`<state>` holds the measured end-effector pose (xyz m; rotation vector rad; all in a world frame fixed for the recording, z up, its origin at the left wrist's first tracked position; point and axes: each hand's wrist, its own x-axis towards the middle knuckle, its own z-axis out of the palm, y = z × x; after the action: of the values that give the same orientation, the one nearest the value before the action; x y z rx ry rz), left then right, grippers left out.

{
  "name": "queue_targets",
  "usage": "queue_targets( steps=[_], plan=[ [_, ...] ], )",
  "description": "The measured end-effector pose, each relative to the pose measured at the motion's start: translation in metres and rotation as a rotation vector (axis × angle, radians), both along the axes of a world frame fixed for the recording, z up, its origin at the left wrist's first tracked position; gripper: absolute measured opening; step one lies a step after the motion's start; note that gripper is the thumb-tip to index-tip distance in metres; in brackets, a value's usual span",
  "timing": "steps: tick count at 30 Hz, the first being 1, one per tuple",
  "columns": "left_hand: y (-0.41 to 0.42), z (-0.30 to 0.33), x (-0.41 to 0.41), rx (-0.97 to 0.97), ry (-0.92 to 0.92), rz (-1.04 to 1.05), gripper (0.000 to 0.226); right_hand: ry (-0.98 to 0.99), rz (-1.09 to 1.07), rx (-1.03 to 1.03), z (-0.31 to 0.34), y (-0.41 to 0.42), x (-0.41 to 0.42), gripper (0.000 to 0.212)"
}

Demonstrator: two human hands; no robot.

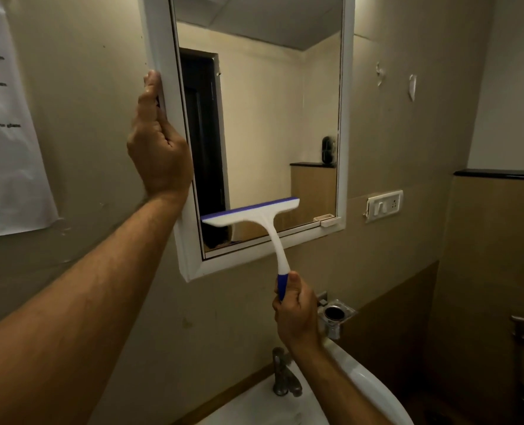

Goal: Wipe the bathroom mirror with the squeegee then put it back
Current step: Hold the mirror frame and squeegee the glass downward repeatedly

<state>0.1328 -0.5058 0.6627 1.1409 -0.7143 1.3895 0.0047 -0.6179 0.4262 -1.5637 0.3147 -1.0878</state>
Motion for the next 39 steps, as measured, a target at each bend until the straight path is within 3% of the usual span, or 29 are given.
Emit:
queue_targets(
  steps=[5, 13, 22, 31, 39],
  plan=[
    [0.001, 0.001, -0.002, 0.0, 0.012, -0.013, 0.039, 0.105, -0.039, -0.001, -0.039, 0.0, -0.018, 0.042],
    [0.003, 0.0, -0.004, 0.008, 0.042, 0.016, 0.04, 0.014, -0.055, -0.007, 0.035, -0.025, -0.014, 0.041],
    [0.003, -0.001, -0.003, 0.017, 0.049, 0.006, 0.041, 0.132, -0.092, 0.071, -0.018, -0.036, -0.024, 0.05],
    [0.002, -0.002, 0.004, 0.013, 0.013, 0.0, 0.041, 0.043, -0.137, 0.063, 0.029, -0.066, -0.014, 0.046],
    [-0.001, -0.002, 0.009, -0.007, -0.009, -0.05, 0.041, 0.154, -0.176, 0.133, -0.029, -0.07, -0.017, 0.041]
  ],
)
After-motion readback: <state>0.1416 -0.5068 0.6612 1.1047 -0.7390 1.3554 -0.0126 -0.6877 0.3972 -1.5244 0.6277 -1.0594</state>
